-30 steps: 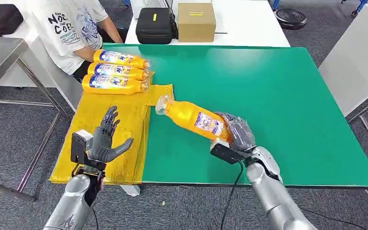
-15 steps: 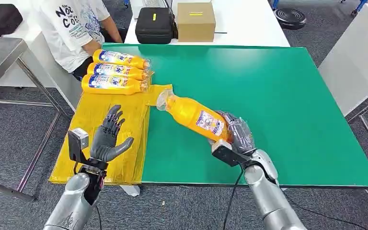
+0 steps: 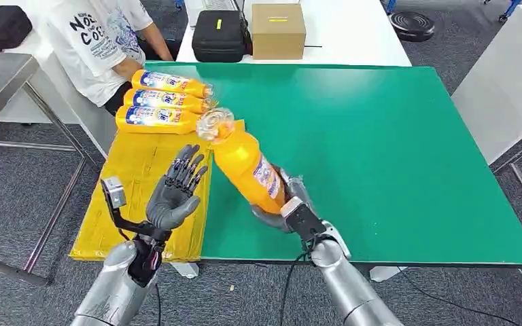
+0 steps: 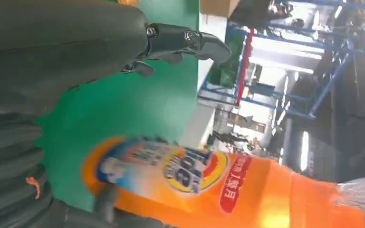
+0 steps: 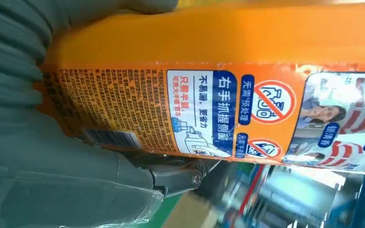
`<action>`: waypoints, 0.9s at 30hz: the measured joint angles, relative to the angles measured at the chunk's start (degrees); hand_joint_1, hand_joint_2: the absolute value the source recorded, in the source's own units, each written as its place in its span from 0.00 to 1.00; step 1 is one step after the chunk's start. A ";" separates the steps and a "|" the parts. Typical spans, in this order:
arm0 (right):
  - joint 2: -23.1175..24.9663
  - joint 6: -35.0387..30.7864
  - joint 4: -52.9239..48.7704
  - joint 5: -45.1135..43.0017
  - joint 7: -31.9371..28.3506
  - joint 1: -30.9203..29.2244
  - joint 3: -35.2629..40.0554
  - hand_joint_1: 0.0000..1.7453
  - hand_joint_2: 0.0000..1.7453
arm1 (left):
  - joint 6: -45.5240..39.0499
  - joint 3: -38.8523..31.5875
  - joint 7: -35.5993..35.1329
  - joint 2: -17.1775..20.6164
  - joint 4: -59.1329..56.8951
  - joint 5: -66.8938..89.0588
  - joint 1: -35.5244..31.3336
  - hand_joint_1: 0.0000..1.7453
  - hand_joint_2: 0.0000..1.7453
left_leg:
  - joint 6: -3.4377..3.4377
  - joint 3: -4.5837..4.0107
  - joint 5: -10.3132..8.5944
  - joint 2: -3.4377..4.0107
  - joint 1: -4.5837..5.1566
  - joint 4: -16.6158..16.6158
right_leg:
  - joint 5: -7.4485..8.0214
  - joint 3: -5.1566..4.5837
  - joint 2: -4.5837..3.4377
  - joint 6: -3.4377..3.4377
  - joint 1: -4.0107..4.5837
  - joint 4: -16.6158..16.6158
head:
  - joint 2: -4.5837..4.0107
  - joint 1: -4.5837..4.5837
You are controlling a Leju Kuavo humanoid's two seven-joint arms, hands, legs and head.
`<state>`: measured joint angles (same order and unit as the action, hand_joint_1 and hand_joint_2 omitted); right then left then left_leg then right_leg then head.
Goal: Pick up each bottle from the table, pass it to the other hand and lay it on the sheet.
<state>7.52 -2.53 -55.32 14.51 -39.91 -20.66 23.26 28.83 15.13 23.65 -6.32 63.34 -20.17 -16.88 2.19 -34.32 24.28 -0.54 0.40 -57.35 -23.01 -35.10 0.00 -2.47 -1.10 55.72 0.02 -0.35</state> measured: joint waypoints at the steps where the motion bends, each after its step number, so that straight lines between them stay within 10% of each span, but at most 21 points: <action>1: 0.44 0.39 0.28 -0.50 0.00 -0.03 1.27 1.00 1.00 | 0.11 0.41 0.02 -0.13 0.20 -0.20 -0.04 0.00 1.00 | 0.00 0.00 0.00 0.00 0.00 0.00 | 0.00 0.00 0.00 0.00 0.00 0.00 | 0.00 -0.02; 27: 3.21 3.34 4.74 -4.45 0.00 -1.37 8.26 1.00 1.00 | 3.47 2.58 1.05 -0.79 3.32 -0.31 0.56 0.00 1.00 | 0.00 -0.02 0.00 -0.01 0.01 0.00 | 0.00 -0.01 0.00 0.00 -0.02 -0.01 | 0.00 0.00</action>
<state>10.73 0.81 -50.58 10.06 -39.91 -22.03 31.52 32.30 17.70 24.70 -7.10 66.66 -20.48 -16.32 2.19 -34.34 24.28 -0.54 0.41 -57.35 -23.01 -35.12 0.00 -2.46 -1.12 55.72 0.02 -0.35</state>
